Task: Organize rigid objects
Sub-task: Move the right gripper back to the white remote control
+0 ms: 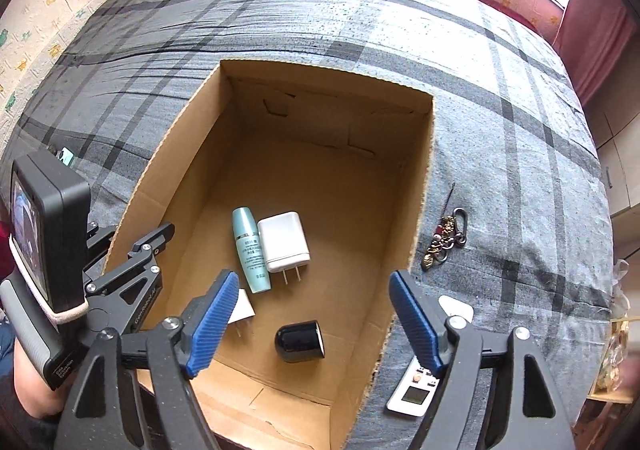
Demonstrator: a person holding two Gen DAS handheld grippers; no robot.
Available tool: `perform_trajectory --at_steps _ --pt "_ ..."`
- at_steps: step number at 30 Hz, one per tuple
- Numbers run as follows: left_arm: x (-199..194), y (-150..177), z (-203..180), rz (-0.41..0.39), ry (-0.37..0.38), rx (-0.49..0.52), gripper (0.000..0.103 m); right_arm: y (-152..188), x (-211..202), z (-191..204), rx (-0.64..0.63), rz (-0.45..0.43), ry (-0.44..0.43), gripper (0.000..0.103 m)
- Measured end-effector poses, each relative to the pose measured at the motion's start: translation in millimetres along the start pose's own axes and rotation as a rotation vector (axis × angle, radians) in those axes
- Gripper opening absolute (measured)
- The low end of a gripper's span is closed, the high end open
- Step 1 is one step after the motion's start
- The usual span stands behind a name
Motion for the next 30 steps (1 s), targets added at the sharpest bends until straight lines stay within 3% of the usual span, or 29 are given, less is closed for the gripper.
perform_trajectory --at_steps 5,19,30 --pt "0 0 0 0.000 0.000 -0.002 0.015 1 -17 -21 0.041 -0.034 0.008 0.100" --pt "0 1 -2 -0.001 -0.004 0.002 0.015 30 -46 -87 0.139 -0.068 0.114 0.101" --pt "-1 1 -1 0.001 -0.003 -0.001 0.015 56 -21 -129 0.234 -0.028 0.142 0.101"
Point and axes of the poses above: each gripper's, at about its wrist camera, not at the fingertips, and x roughly the way its jaws point, z to its left, y to its underside, the point moved 1 cm from there along x, roughly the way its jaws point, and after that the axes turned 14 degrees about -y, right-handed, at the moved point
